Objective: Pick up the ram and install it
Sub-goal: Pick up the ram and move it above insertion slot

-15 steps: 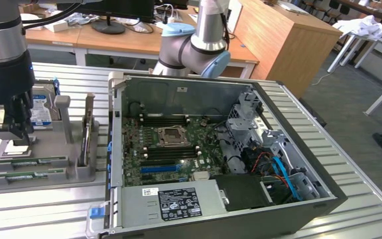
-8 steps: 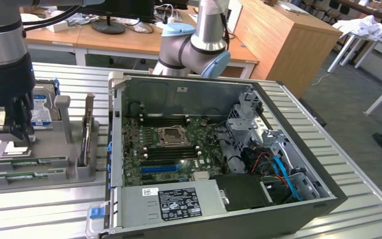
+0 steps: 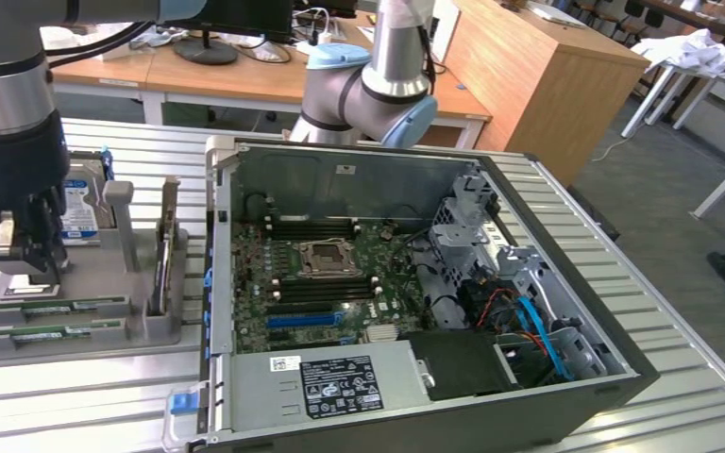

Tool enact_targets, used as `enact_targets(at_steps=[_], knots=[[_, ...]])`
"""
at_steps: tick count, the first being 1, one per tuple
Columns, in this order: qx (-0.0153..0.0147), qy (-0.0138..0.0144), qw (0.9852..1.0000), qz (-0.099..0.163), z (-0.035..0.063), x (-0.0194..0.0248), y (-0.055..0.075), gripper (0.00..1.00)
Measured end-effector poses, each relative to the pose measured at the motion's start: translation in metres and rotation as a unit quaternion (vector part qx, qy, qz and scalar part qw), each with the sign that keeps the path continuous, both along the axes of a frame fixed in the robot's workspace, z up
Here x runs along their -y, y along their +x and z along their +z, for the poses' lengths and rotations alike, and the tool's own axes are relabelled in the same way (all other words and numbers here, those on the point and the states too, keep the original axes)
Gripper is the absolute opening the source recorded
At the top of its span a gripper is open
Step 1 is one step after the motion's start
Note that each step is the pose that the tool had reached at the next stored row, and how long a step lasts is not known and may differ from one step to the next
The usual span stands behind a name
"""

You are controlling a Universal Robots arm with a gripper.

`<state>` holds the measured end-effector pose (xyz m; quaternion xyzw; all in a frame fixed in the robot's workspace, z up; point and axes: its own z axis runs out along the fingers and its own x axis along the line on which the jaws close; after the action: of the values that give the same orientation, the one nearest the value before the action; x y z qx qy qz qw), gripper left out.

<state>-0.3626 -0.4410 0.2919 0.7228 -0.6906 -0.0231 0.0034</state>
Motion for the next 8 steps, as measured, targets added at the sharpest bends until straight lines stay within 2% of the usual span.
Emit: enact_targets(at_steps=[8], knots=[[0.0,0.0,1.0,0.0,-0.0123,0.0,0.0,0.36]])
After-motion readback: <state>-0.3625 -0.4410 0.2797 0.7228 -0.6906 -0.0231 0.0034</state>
